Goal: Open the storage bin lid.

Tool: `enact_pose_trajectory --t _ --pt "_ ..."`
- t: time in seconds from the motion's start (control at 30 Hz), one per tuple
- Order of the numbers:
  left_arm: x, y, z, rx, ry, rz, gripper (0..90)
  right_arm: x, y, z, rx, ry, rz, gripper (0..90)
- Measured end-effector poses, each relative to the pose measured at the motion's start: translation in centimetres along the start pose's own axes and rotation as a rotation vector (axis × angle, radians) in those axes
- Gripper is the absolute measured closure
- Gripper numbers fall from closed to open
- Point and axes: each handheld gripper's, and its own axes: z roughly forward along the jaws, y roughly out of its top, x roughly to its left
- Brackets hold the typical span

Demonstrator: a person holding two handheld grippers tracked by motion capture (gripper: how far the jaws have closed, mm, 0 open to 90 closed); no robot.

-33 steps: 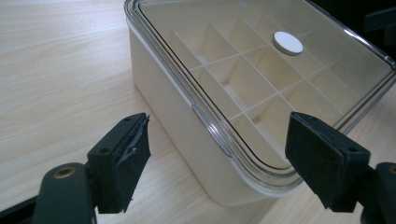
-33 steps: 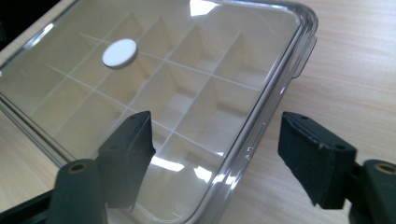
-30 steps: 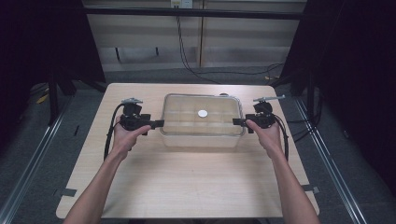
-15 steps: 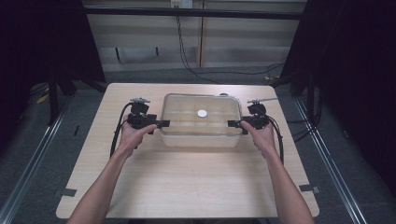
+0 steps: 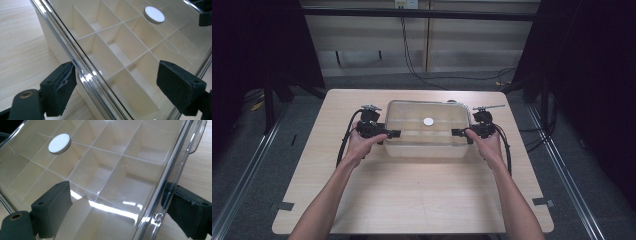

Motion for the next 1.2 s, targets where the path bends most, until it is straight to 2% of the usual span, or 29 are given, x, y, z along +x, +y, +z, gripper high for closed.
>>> enact_pose_trajectory --t 0.23,0.37,0.63,0.7,0.87,1.1,1.2 --pt "0.2 -0.1 -0.3 -0.006 -0.004 -0.022 21.7 0.4 0.0 -0.2 -0.036 -0.035 -0.015 13.9" --pt "0.2 -0.2 -0.3 -0.008 -0.004 -0.021 21.6 0.3 -0.2 -0.3 -0.062 -0.050 -0.011 16.5" --pt "0.3 -0.3 -0.3 -0.026 -0.011 -0.035 22.2 0.2 -0.2 -0.4 -0.067 -0.053 0.001 19.5" --pt "0.3 -0.3 -0.3 -0.023 -0.007 -0.026 22.8 0.1 -0.2 -0.6 -0.074 -0.054 0.003 21.9" --pt "0.4 -0.3 -0.3 -0.027 -0.014 -0.033 22.6 0.0 -0.3 -0.8 -0.106 -0.053 0.004 24.7" --pt "0.7 -0.2 -0.2 -0.036 -0.010 -0.041 24.7 -0.3 -0.3 -0.8 -0.096 -0.049 0.022 28.6" --pt "0.7 -0.2 -0.1 -0.039 -0.010 -0.044 24.6 -0.4 -0.2 -1.0 -0.096 -0.068 0.012 32.0"
